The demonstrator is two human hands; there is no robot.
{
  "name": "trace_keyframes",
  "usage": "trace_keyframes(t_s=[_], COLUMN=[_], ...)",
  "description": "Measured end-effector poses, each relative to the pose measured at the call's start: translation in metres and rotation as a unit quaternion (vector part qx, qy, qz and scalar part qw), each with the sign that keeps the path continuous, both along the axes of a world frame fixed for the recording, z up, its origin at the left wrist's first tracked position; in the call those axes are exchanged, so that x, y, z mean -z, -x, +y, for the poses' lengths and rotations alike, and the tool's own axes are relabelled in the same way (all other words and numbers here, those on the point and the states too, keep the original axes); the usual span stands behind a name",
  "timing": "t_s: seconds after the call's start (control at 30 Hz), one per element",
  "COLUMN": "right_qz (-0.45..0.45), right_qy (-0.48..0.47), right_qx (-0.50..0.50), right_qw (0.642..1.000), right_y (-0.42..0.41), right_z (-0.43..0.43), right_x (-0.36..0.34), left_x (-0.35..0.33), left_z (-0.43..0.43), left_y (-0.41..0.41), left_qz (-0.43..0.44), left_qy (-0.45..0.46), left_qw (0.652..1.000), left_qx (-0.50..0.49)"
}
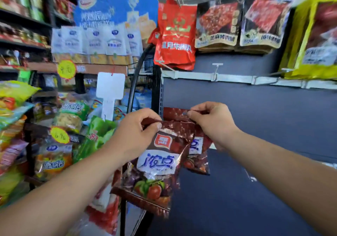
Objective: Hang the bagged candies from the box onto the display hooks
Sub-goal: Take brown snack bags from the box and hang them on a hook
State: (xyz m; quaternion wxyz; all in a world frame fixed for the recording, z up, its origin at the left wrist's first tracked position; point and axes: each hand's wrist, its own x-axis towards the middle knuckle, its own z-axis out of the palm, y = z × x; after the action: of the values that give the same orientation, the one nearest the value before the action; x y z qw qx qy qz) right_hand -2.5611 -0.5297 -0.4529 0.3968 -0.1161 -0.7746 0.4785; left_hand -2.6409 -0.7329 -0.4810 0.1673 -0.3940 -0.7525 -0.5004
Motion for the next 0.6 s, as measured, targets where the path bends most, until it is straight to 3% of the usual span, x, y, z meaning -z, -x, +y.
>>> trace_keyframes(t_s=[0.3,0.6], right_qz=[0.051,0.053], right_qy=[-0.042,0.038], right_qx=[-0.017,-0.041], right_qw=[0.998,0.997], right_y=[0.081,0.143], right_z=[-0.015,-0.012], right_x=[-0.083,-0.107], left_x=[-0.058,-0.075], left_z=[-0.004,-0.001], left_y=[0.054,0.09], left_qz=[-0.001,-0.03], left_qy=[-0.044,-0.081], left_qw=[0.999,0.996], left_qx=[-0.026,-0.029])
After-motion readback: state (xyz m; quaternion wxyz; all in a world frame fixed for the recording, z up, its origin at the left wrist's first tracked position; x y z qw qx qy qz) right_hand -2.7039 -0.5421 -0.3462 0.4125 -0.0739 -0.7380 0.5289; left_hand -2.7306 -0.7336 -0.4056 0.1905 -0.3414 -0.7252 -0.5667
